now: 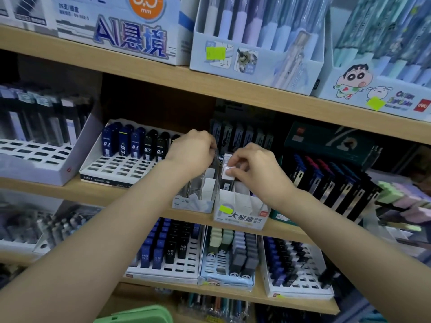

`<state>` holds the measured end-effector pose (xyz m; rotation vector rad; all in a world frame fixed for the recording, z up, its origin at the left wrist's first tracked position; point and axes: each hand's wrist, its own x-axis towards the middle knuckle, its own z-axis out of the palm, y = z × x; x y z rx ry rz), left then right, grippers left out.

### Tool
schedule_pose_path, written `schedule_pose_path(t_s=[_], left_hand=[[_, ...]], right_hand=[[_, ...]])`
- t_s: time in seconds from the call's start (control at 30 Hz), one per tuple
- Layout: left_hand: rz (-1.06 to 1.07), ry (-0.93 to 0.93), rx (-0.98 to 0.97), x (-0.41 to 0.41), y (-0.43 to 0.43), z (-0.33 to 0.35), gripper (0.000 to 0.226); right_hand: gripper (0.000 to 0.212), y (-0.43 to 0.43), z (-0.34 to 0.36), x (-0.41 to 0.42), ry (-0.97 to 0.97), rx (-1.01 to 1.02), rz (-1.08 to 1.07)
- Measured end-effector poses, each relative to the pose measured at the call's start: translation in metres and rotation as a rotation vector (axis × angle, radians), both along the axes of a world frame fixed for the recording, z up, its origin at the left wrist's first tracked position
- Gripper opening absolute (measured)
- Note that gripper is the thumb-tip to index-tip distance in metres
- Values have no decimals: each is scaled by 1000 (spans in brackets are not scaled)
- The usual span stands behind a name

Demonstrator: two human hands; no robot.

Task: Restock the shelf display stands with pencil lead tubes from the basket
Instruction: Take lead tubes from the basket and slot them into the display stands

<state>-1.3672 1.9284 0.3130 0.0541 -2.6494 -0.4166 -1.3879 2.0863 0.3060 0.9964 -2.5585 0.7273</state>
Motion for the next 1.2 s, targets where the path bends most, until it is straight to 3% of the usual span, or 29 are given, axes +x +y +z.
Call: schedule_pose_path(t_s=[0.37,0.63,0.73,0.8,0.9,1.03,1.2], left_hand=[[-118,116,-174,49,-3,-13,31],[-122,71,-156,65,-1,-26,32],[-114,69,-141,70,-2,-28,34],[-100,66,-151,75,-3,-31,35],[-104,51,-139,80,-3,-34,37],[-110,74,-128,81,-4,-36,37],[-129,84,-107,79,-8,-40,36]], right_hand=[[15,-1,-2,11,170,149,-17],[24,2,-2,18,226,270,-33],[26,-1,4,15,242,200,-39],[27,-9,13,8,190,148,-22],[31,-25,26,-7,67,249,-10],[19,-45,28,-15,18,372,-67],[19,-54,34,-23,-70,388,-117]])
